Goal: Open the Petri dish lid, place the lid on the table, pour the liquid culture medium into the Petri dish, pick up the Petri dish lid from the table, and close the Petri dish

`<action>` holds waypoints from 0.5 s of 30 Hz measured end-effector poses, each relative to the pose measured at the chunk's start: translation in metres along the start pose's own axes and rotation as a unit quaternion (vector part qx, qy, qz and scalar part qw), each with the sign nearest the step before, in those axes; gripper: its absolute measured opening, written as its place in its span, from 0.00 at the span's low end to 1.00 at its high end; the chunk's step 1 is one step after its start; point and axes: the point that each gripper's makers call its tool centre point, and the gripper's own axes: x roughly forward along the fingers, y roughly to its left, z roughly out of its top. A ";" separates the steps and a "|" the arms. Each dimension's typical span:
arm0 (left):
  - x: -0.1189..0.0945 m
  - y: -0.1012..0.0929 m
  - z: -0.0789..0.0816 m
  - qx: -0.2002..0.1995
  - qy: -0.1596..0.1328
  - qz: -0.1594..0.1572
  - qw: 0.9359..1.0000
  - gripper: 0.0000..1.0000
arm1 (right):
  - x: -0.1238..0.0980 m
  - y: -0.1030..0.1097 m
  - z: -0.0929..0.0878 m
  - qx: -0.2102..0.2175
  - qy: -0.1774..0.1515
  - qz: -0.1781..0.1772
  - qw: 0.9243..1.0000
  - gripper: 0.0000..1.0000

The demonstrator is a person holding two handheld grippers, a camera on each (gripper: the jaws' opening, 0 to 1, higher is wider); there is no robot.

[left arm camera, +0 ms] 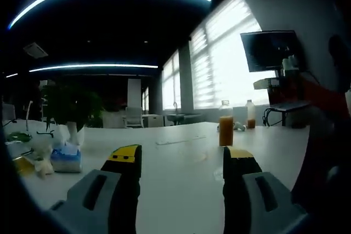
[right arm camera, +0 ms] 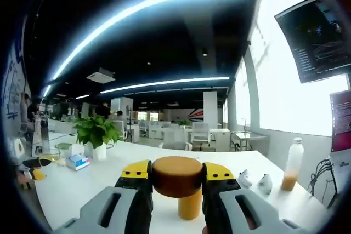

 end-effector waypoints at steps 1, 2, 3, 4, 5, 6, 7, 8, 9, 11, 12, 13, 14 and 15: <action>0.000 0.000 -0.001 0.001 0.001 -0.001 1.000 0.51 | -0.002 0.003 -0.006 -0.001 0.003 0.005 1.000 0.30; 0.000 -0.001 -0.001 0.002 0.001 -0.001 1.000 0.51 | -0.004 0.003 -0.011 0.004 0.003 0.004 1.000 0.30; 0.000 -0.001 -0.002 0.000 0.002 -0.002 1.000 0.51 | -0.007 0.003 -0.017 0.013 -0.005 0.001 1.000 0.30; 0.000 -0.001 -0.002 -0.001 0.002 -0.002 1.000 0.51 | -0.008 0.004 -0.024 0.018 -0.002 0.003 1.000 0.30; 0.001 -0.001 -0.002 -0.001 0.002 -0.002 1.000 0.51 | -0.010 0.005 -0.030 0.025 -0.001 0.000 1.000 0.30; 0.001 -0.001 -0.001 -0.001 0.002 -0.003 1.000 0.51 | -0.011 0.005 -0.034 0.026 -0.002 -0.002 1.000 0.30; 0.001 -0.002 -0.001 0.001 0.002 -0.003 1.000 0.51 | -0.013 0.005 -0.039 0.028 -0.003 -0.003 1.000 0.30; 0.001 -0.002 -0.001 0.002 0.002 -0.003 1.000 0.51 | -0.015 0.006 -0.044 0.034 -0.002 -0.006 0.999 0.30; 0.000 -0.003 0.000 0.002 0.001 -0.004 1.000 0.51 | -0.017 0.008 -0.050 0.035 0.001 -0.007 0.999 0.30; 0.000 -0.003 0.003 0.003 -0.001 -0.003 1.000 0.51 | -0.022 0.011 -0.062 0.036 0.004 -0.011 0.999 0.30; -0.001 -0.003 0.004 0.004 -0.003 -0.003 1.000 0.51 | -0.025 0.010 -0.067 0.037 0.007 -0.018 0.999 0.30; -0.001 -0.003 0.005 0.003 -0.004 -0.002 1.000 0.51 | -0.028 0.012 -0.072 0.037 0.007 -0.019 0.999 0.30; -0.001 -0.003 0.005 0.003 -0.005 -0.002 1.000 0.51 | -0.030 0.013 -0.077 0.035 0.011 -0.020 0.999 0.30; -0.001 -0.003 0.005 0.003 -0.005 -0.002 1.000 0.51 | -0.032 0.013 -0.082 0.035 0.015 -0.025 0.999 0.30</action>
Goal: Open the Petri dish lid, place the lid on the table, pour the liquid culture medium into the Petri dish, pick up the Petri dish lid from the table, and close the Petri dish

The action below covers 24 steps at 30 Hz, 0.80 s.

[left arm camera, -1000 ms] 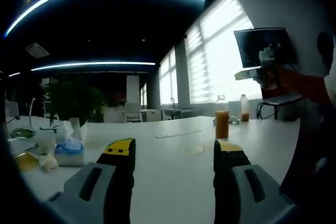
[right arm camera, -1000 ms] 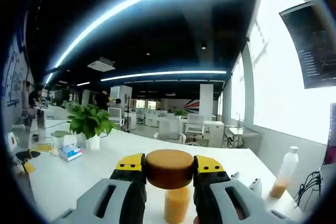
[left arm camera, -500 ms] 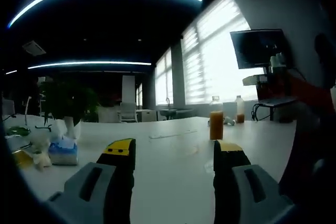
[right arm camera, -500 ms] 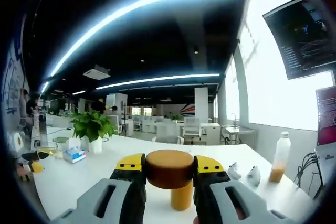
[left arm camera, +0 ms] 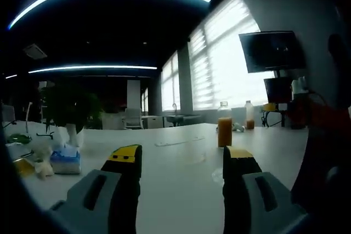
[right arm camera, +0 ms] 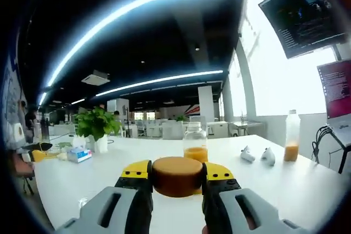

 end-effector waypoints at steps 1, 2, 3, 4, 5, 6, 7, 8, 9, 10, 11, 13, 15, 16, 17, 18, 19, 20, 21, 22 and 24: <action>0.000 0.000 0.000 0.000 -0.001 0.000 1.000 0.51 | -0.002 0.000 -0.004 -0.001 0.001 -0.003 1.000 0.30; 0.000 -0.001 0.000 0.000 -0.001 -0.001 1.000 0.51 | -0.003 -0.001 -0.009 -0.002 0.004 -0.004 1.000 0.30; 0.001 -0.001 0.000 0.000 -0.002 -0.001 1.000 0.51 | -0.005 -0.002 -0.015 0.000 0.011 -0.008 1.000 0.30; 0.001 -0.001 0.000 -0.001 -0.002 -0.002 1.000 0.51 | -0.006 -0.002 -0.020 -0.001 0.012 -0.010 1.000 0.30; 0.001 -0.002 0.000 -0.001 -0.002 -0.003 1.000 0.51 | -0.007 -0.003 -0.024 0.001 0.015 -0.012 1.000 0.30; 0.001 -0.002 0.000 -0.001 -0.002 -0.003 1.000 0.51 | -0.008 -0.003 -0.027 0.001 0.016 -0.012 1.000 0.30; 0.002 -0.003 0.000 -0.002 -0.002 -0.004 1.000 0.51 | -0.009 -0.005 -0.030 0.003 0.017 -0.017 1.000 0.30; 0.001 -0.003 0.000 -0.003 -0.002 -0.004 1.000 0.51 | -0.011 -0.007 -0.034 0.007 0.017 -0.020 1.000 0.30; 0.001 -0.004 0.000 -0.003 -0.002 -0.004 1.000 0.51 | -0.011 -0.008 -0.038 0.010 0.019 -0.021 1.000 0.30; 0.001 -0.004 0.000 -0.003 -0.003 -0.005 1.000 0.51 | -0.012 -0.009 -0.042 0.012 0.020 -0.024 0.999 0.30; 0.001 -0.005 0.000 -0.003 -0.002 -0.006 1.000 0.51 | -0.013 -0.010 -0.047 0.011 0.025 -0.028 0.999 0.30; 0.000 -0.006 0.000 -0.003 -0.002 -0.007 1.000 0.51 | -0.014 -0.011 -0.057 0.009 0.033 -0.032 0.999 0.30; -0.001 -0.007 0.000 -0.002 -0.001 -0.009 1.000 0.51 | -0.016 -0.012 -0.066 0.008 0.041 -0.035 0.999 0.30; -0.001 -0.007 0.000 -0.001 -0.001 -0.009 1.000 0.51 | -0.017 -0.013 -0.071 0.007 0.046 -0.038 0.998 0.30; -0.002 -0.008 0.001 -0.001 -0.001 -0.009 1.000 0.51 | -0.018 -0.014 -0.075 0.007 0.050 -0.039 0.998 0.30; -0.002 -0.008 0.002 -0.002 -0.003 -0.009 1.000 0.51 | -0.019 -0.014 -0.082 0.008 0.057 -0.040 0.998 0.30; -0.002 -0.008 0.002 -0.001 -0.003 -0.008 1.000 0.51 | -0.019 -0.014 -0.085 0.009 0.060 -0.040 0.997 0.30; -0.002 -0.008 0.002 0.000 -0.003 -0.009 1.000 0.51 | -0.020 -0.011 -0.091 0.010 0.068 -0.038 0.997 0.30; -0.002 -0.009 0.002 0.000 -0.003 -0.009 1.000 0.51 | -0.021 -0.010 -0.095 0.006 0.077 -0.035 0.996 0.30; -0.003 -0.009 0.002 -0.001 -0.003 -0.009 1.000 0.51 | -0.021 -0.009 -0.102 0.003 0.090 -0.034 0.995 0.30; -0.003 -0.010 0.002 -0.002 -0.003 -0.009 1.000 0.51 | -0.020 -0.004 -0.110 -0.003 0.102 -0.028 0.994 0.30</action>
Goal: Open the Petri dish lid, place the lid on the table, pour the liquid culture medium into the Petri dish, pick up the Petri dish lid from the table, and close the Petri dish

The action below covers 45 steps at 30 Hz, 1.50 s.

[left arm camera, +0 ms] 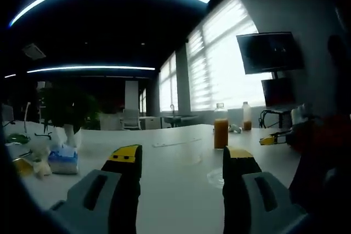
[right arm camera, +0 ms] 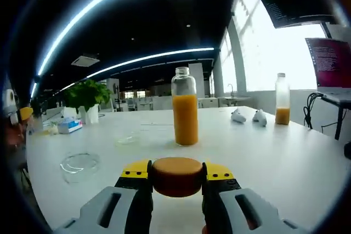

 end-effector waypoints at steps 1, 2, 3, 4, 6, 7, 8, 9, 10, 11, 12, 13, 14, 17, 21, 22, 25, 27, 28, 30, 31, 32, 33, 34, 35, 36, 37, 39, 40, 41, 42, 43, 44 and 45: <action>0.000 0.000 0.000 0.001 0.001 0.000 1.000 0.51 | 0.001 0.003 -0.003 0.001 0.006 0.004 1.000 0.30; 0.000 -0.001 0.000 0.001 0.001 0.000 1.000 0.51 | 0.001 0.007 -0.004 0.000 0.007 0.007 1.000 0.30; 0.000 -0.001 0.000 0.000 0.000 -0.001 1.000 0.51 | 0.002 0.009 -0.005 0.000 0.010 0.010 1.000 0.30; 0.000 -0.001 0.000 0.000 0.000 0.000 1.000 0.51 | 0.001 0.015 -0.006 -0.003 0.016 0.015 1.000 0.30; -0.001 -0.002 0.000 0.001 0.000 0.000 1.000 0.51 | 0.002 0.018 -0.007 -0.005 0.019 0.017 1.000 0.30; -0.001 -0.002 0.000 0.001 0.001 -0.001 1.000 0.51 | 0.002 0.020 -0.008 -0.007 0.021 0.018 1.000 0.30; -0.001 -0.002 0.000 0.002 0.001 0.000 1.000 0.51 | 0.002 0.020 -0.008 -0.007 0.023 0.019 1.000 0.30; -0.002 -0.002 0.001 0.002 0.001 0.000 1.000 0.50 | 0.002 0.020 -0.009 -0.005 0.026 0.019 0.999 0.30; -0.002 -0.002 0.001 0.002 0.001 0.001 1.000 0.50 | 0.001 0.020 -0.010 -0.006 0.029 0.020 0.999 0.30; -0.002 -0.001 0.001 0.002 0.001 0.001 1.000 0.50 | 0.001 0.021 -0.011 -0.005 0.031 0.022 0.999 0.30; -0.002 -0.001 0.001 0.003 0.001 0.002 1.000 0.50 | 0.000 0.022 -0.013 -0.005 0.036 0.023 0.999 0.30; -0.002 -0.001 0.001 0.003 0.000 0.002 1.000 0.50 | 0.000 0.023 -0.014 -0.008 0.038 0.022 0.999 0.30; -0.003 -0.001 0.002 0.003 0.000 0.003 1.000 0.50 | 0.000 0.023 -0.014 -0.010 0.038 0.023 0.999 0.30; -0.002 -0.001 0.002 0.003 -0.001 0.003 1.000 0.50 | -0.001 0.025 -0.016 -0.013 0.045 0.025 0.999 0.30; -0.002 -0.003 0.000 0.002 0.000 0.001 1.000 0.50 | -0.003 0.026 -0.016 -0.014 0.049 0.027 0.998 0.30; -0.002 -0.003 0.000 0.001 0.001 0.001 1.000 0.50 | -0.003 0.027 -0.018 -0.018 0.054 0.028 0.998 0.30; -0.002 -0.003 0.000 -0.002 0.000 0.001 1.000 0.50 | -0.004 0.031 -0.025 -0.031 0.070 0.033 0.997 0.30; -0.002 -0.003 -0.001 -0.003 0.000 0.002 1.000 0.50 | -0.005 0.033 -0.023 -0.036 0.066 0.035 0.997 0.33; -0.003 -0.002 -0.001 -0.004 -0.001 0.002 1.000 0.50 | -0.005 0.034 -0.025 -0.040 0.070 0.037 0.996 0.33; -0.003 -0.001 -0.002 -0.006 0.000 0.004 1.000 0.50 | -0.006 0.034 -0.024 -0.038 0.069 0.037 0.996 0.34; -0.003 -0.001 -0.002 -0.007 -0.001 0.004 1.000 0.50 | -0.006 0.035 -0.023 -0.036 0.068 0.039 0.996 0.36; -0.002 -0.001 -0.002 -0.007 -0.001 0.004 1.000 0.50 | -0.006 0.035 -0.023 -0.035 0.068 0.039 0.996 0.36; -0.002 -0.001 -0.002 -0.008 -0.001 0.003 1.000 0.50 | -0.006 0.035 -0.023 -0.034 0.067 0.041 0.996 0.37; -0.002 -0.001 -0.002 -0.008 -0.002 0.003 1.000 0.50 | -0.006 0.035 -0.022 -0.032 0.066 0.041 0.996 0.38; -0.002 -0.002 -0.002 -0.008 -0.002 0.002 1.000 0.50 | -0.007 0.035 -0.021 -0.028 0.063 0.042 0.997 0.40; -0.001 -0.002 -0.002 -0.008 -0.002 0.002 1.000 0.50 | -0.006 0.034 -0.020 -0.023 0.060 0.042 0.997 0.40; -0.001 -0.002 -0.002 -0.008 -0.002 0.001 1.000 0.50 | -0.007 0.034 -0.017 -0.019 0.055 0.041 0.997 0.41; -0.001 -0.002 -0.002 -0.009 -0.003 0.001 1.000 0.50 | -0.007 0.031 -0.012 -0.003 0.041 0.037 0.998 0.44; -0.001 -0.001 -0.002 -0.009 -0.003 0.001 1.000 0.50 | -0.008 0.030 -0.009 0.004 0.035 0.034 0.999 0.45; -0.001 -0.001 -0.002 -0.009 -0.002 0.001 1.000 0.50 | -0.009 0.028 -0.007 0.007 0.029 0.032 0.999 0.45; -0.001 -0.001 -0.003 -0.009 -0.001 0.001 1.000 0.50 | -0.010 0.026 -0.003 0.012 0.018 0.025 0.999 0.45; -0.001 -0.001 -0.003 -0.009 -0.001 0.001 1.000 0.50 | -0.010 0.025 0.001 0.020 0.008 0.021 1.000 0.45; -0.001 -0.001 -0.003 -0.008 -0.001 0.001 1.000 0.50 | -0.011 0.024 0.005 0.037 -0.003 0.020 0.999 0.46; -0.001 -0.001 -0.003 -0.009 -0.001 0.000 1.000 0.50 | -0.012 0.023 0.006 0.041 -0.006 0.017 0.999 0.47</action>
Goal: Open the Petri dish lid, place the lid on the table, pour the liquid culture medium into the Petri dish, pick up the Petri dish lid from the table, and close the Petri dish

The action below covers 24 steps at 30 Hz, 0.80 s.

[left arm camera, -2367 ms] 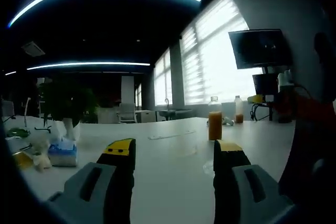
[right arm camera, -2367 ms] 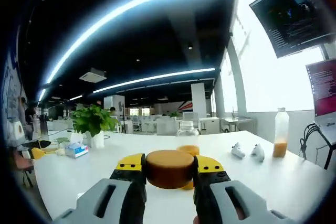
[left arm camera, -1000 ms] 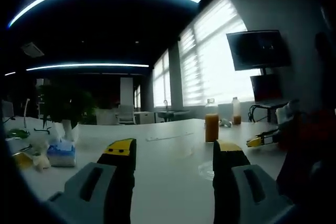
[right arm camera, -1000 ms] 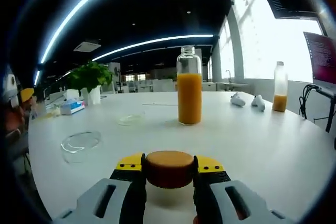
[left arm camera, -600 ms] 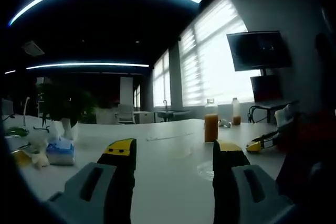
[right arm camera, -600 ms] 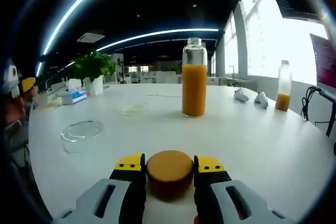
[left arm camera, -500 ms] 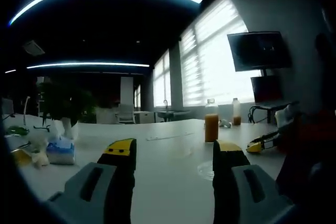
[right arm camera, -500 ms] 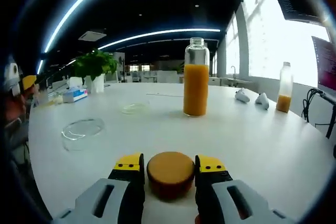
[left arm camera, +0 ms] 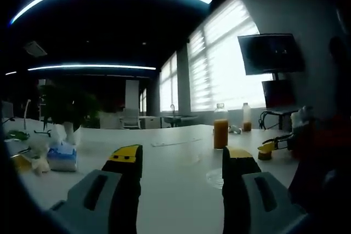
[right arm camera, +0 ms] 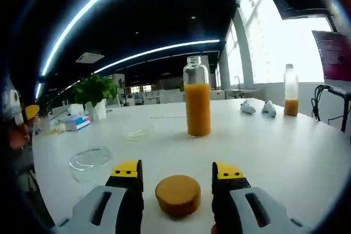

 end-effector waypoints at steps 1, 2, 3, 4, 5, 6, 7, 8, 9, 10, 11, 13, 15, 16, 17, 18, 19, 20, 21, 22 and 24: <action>0.000 0.000 0.000 -0.001 0.000 0.000 1.000 0.50 | 0.000 -0.003 0.002 0.001 -0.005 -0.004 1.000 0.49; 0.000 0.000 0.000 -0.001 0.000 0.000 1.000 0.50 | -0.001 -0.004 0.004 -0.001 -0.009 -0.009 1.000 0.52; 0.000 0.000 0.000 -0.001 0.000 0.000 1.000 0.50 | -0.001 -0.006 0.006 -0.006 -0.015 -0.017 1.000 0.54; 0.001 0.000 0.000 -0.002 0.000 0.000 1.000 0.50 | -0.002 -0.007 0.007 -0.012 -0.019 -0.023 0.999 0.55; 0.001 0.000 0.000 -0.003 -0.001 0.000 1.000 0.50 | -0.002 -0.007 0.008 -0.014 -0.022 -0.025 0.999 0.55; 0.001 -0.001 0.000 -0.003 -0.001 -0.001 1.000 0.50 | -0.002 -0.007 0.008 -0.017 -0.023 -0.026 0.999 0.56; 0.001 -0.001 0.001 -0.002 -0.002 -0.001 1.000 0.50 | -0.001 -0.007 0.008 -0.020 -0.024 -0.026 0.999 0.56; 0.001 -0.001 0.001 -0.003 -0.003 -0.001 1.000 0.50 | -0.001 -0.007 0.008 -0.023 -0.023 -0.027 0.999 0.56; 0.001 -0.001 0.001 -0.003 -0.003 -0.001 1.000 0.50 | -0.001 -0.007 0.009 -0.026 -0.024 -0.028 0.999 0.56; 0.001 -0.001 0.001 -0.003 -0.003 -0.001 1.000 0.50 | -0.002 -0.006 0.009 -0.027 -0.025 -0.028 0.999 0.56; 0.001 -0.001 0.001 -0.003 -0.003 -0.001 1.000 0.50 | -0.002 -0.006 0.010 -0.027 -0.026 -0.028 0.999 0.56; 0.000 0.000 0.001 -0.003 -0.003 0.001 1.000 0.50 | -0.004 -0.007 0.017 -0.029 -0.033 -0.031 0.999 0.57; 0.000 0.002 0.001 -0.004 -0.003 0.004 1.000 0.50 | -0.006 -0.006 0.025 -0.033 -0.040 -0.032 0.998 0.57; 0.000 0.003 0.001 -0.004 -0.003 0.005 1.000 0.50 | -0.007 -0.006 0.029 -0.033 -0.044 -0.032 0.998 0.56; -0.001 0.004 0.000 -0.004 -0.003 0.006 1.000 0.50 | -0.007 -0.006 0.033 -0.034 -0.047 -0.031 0.998 0.56; -0.001 0.004 0.000 -0.004 -0.003 0.007 1.000 0.50 | -0.008 -0.006 0.036 -0.036 -0.050 -0.031 0.998 0.56; -0.001 0.004 0.000 -0.004 -0.003 0.007 1.000 0.50 | -0.008 -0.007 0.040 -0.039 -0.052 -0.032 0.997 0.56; -0.001 0.005 0.000 -0.004 -0.003 0.008 1.000 0.50 | -0.009 -0.007 0.042 -0.040 -0.055 -0.031 0.997 0.56; -0.001 0.005 0.000 -0.005 -0.003 0.008 1.000 0.50 | -0.010 -0.007 0.045 -0.041 -0.057 -0.031 0.997 0.56; -0.001 0.005 0.000 -0.004 -0.004 0.009 1.000 0.50 | -0.010 -0.007 0.048 -0.041 -0.059 -0.028 0.997 0.56; -0.001 0.005 0.001 -0.001 -0.006 0.006 1.000 0.50 | -0.011 -0.006 0.053 -0.037 -0.062 -0.015 0.997 0.56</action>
